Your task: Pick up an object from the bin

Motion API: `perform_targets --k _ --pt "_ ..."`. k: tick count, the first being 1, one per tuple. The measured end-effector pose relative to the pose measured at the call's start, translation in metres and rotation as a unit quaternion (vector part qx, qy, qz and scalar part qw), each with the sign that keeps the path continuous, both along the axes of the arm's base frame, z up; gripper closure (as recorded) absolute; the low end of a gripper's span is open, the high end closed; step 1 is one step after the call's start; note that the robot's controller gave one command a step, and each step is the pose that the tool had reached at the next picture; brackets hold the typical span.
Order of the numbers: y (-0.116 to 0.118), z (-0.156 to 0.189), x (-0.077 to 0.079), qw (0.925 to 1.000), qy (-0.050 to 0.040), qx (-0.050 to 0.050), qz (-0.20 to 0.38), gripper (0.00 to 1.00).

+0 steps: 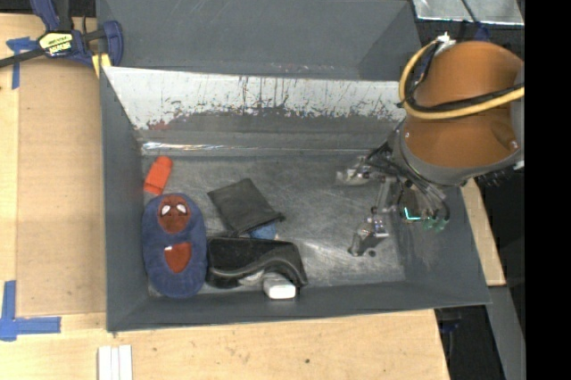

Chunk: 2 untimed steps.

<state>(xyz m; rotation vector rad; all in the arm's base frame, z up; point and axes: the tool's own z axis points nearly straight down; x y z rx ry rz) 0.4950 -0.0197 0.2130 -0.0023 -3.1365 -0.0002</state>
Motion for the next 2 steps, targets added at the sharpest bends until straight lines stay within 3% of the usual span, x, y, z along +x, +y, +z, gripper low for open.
perform_targets --k 1,2 --pt "0.011 0.262 0.047 0.9808 -0.009 -0.001 0.195 0.0" --pt "-0.002 0.159 0.135 0.9793 -0.0017 0.001 0.202 0.0"
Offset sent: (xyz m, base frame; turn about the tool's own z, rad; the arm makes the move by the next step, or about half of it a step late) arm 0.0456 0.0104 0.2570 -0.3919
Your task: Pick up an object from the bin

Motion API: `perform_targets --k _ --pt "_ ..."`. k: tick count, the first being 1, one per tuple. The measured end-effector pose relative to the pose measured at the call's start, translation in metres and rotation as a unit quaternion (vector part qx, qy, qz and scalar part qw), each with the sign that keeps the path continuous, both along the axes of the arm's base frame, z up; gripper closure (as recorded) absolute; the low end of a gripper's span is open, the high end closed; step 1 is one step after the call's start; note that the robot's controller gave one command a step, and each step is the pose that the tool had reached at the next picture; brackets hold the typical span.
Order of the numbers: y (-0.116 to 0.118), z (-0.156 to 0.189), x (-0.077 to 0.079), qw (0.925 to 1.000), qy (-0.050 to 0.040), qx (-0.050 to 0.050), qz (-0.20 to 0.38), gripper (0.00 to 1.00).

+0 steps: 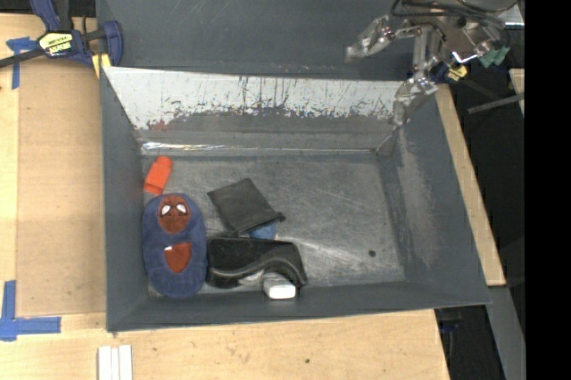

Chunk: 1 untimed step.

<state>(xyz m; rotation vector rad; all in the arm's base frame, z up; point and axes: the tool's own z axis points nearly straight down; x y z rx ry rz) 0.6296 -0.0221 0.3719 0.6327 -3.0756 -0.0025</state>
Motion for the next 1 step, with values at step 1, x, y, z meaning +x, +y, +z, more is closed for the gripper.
perform_targets --k 1 --pt "0.0004 0.0064 -0.0014 1.0 -0.0039 0.0 0.0 1.0"
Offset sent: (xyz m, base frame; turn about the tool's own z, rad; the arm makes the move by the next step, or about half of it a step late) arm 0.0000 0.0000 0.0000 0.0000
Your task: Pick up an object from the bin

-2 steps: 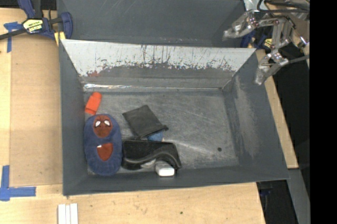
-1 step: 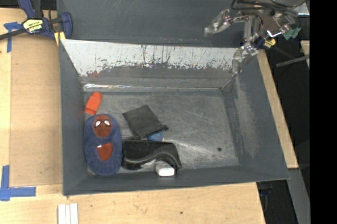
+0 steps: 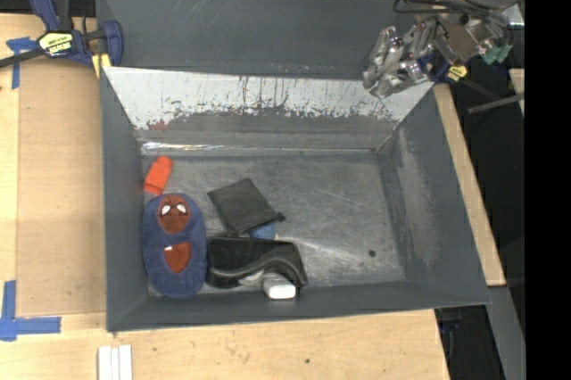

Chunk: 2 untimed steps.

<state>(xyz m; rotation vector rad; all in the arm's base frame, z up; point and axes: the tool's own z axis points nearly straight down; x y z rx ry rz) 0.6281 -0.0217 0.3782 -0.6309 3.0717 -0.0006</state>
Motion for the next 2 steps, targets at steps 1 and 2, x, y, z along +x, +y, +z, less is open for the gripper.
perform_targets --k 1,2 --pt "-0.02 -0.079 -0.056 0.9998 0.0064 0.0 -0.017 1.0" --pt "-0.006 -0.139 -0.1 0.9989 0.006 0.0 -0.046 1.0"
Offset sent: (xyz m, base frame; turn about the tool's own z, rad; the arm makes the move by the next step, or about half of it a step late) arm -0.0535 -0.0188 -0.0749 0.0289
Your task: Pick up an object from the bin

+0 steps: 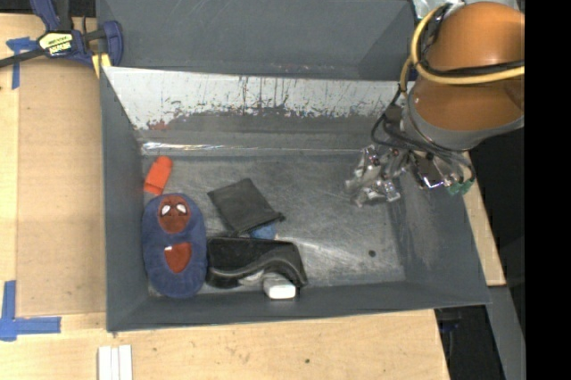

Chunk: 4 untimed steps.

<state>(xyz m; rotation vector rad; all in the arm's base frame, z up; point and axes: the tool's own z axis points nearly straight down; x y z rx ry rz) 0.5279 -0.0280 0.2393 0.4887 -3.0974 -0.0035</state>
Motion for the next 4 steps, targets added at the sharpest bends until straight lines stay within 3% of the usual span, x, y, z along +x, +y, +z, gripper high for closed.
perform_targets --k 1,2,3,4 --pt "0.042 -0.066 -0.017 0.9996 -0.0005 0.0 -0.027 1.0" --pt "0.103 -0.12 0.035 0.9973 -0.0047 0.001 -0.073 1.0" --pt "0.144 0.042 0.034 0.9903 -0.0089 0.001 -0.138 1.0" --pt "0.2 -0.023 0.023 0.9896 -0.001 -0.001 -0.144 1.0"
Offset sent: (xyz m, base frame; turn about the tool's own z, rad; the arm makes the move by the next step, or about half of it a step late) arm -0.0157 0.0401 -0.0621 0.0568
